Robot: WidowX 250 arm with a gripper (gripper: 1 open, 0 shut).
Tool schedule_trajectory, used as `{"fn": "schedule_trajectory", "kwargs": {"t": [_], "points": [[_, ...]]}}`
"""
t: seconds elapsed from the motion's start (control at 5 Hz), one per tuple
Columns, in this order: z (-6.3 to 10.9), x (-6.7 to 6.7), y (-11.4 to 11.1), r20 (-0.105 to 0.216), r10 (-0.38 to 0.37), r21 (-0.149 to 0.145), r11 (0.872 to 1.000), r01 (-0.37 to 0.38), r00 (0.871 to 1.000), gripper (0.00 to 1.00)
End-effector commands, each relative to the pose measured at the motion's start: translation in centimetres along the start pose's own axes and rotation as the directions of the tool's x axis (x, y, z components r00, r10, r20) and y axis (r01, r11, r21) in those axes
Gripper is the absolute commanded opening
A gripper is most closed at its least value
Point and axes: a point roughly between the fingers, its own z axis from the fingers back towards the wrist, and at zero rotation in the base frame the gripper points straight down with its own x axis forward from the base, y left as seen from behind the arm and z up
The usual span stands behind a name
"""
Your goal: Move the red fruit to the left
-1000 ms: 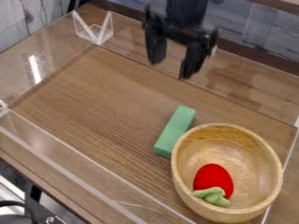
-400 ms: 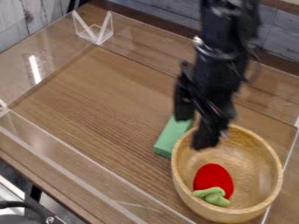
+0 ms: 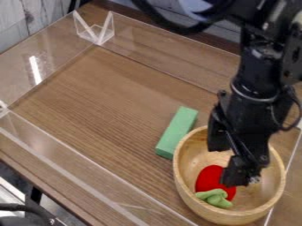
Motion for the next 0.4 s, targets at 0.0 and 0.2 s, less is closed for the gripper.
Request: {"fn": "schedule_trajectory", "kwargs": {"t": [0.0, 0.2], "points": [[0.47, 0.26, 0.06, 0.049, 0.042, 0.013, 0.999, -0.042, 0.998, 1.0], [0.44, 0.24, 0.27, 0.063, 0.109, 0.021, 0.994, -0.111, 0.992, 1.0]]}}
